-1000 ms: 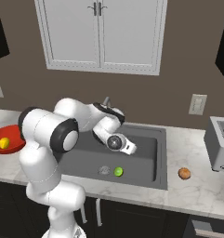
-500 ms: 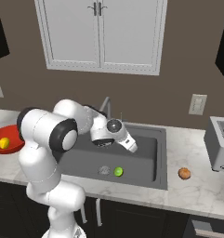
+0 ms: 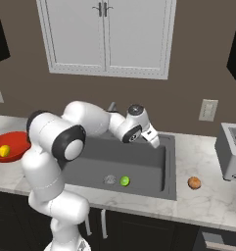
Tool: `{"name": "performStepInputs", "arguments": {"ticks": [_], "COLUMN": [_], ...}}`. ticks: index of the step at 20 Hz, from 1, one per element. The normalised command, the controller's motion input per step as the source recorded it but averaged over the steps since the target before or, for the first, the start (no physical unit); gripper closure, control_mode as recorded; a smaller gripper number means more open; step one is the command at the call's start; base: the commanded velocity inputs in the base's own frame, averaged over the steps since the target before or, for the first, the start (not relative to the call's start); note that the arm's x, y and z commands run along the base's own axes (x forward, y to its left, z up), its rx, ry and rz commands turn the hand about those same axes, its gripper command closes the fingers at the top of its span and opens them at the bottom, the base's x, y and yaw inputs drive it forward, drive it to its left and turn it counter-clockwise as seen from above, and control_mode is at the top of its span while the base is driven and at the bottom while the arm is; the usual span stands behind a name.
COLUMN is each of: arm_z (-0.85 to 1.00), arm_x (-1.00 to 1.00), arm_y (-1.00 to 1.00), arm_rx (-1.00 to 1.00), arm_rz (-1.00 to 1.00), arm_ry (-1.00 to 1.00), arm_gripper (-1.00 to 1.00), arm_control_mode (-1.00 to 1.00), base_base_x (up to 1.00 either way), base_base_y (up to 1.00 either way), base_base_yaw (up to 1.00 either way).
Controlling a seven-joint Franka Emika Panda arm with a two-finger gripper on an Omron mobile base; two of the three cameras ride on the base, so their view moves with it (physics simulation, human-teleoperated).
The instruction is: There is a mixed pile of frozen fruits and vegetables on the counter. Locate all the frozen vegetables and place the items in a bowl on the counter. Take all the frozen fruits and defrost them in a running sink.
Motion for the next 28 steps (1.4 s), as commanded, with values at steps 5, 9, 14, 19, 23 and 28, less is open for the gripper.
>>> {"name": "performStepInputs", "arguments": {"ticks": [5,9,14,19,23,28], "arm_z": [0.32,0.03,0.00,0.00,0.00,0.00], "arm_x": [-0.05,-0.19,-0.16,-0.30,-0.28,-0.28], "arm_y": [-0.54,-0.56,-0.46,-0.47,-0.47,-0.31], "arm_rx": [0.00,0.00,-0.04,0.00,-0.02,-0.02], "arm_rz": [0.00,0.01,0.03,0.06,0.07,0.09], "arm_ry": [0.02,0.00,0.00,0.00,0.00,0.00], "arm_gripper": [-1.00,-1.00,-1.00,-1.00,-1.00,-1.00], "arm_control_mode": [-1.00,-1.00,-1.00,-1.00,-1.00,-1.00], "base_base_x": [0.00,0.00,0.00,0.00,0.00,0.00], "base_base_y": [0.00,0.00,0.00,0.00,0.00,0.00], "base_base_yaw": [0.00,0.00,0.00,0.00,0.00,0.00]}}
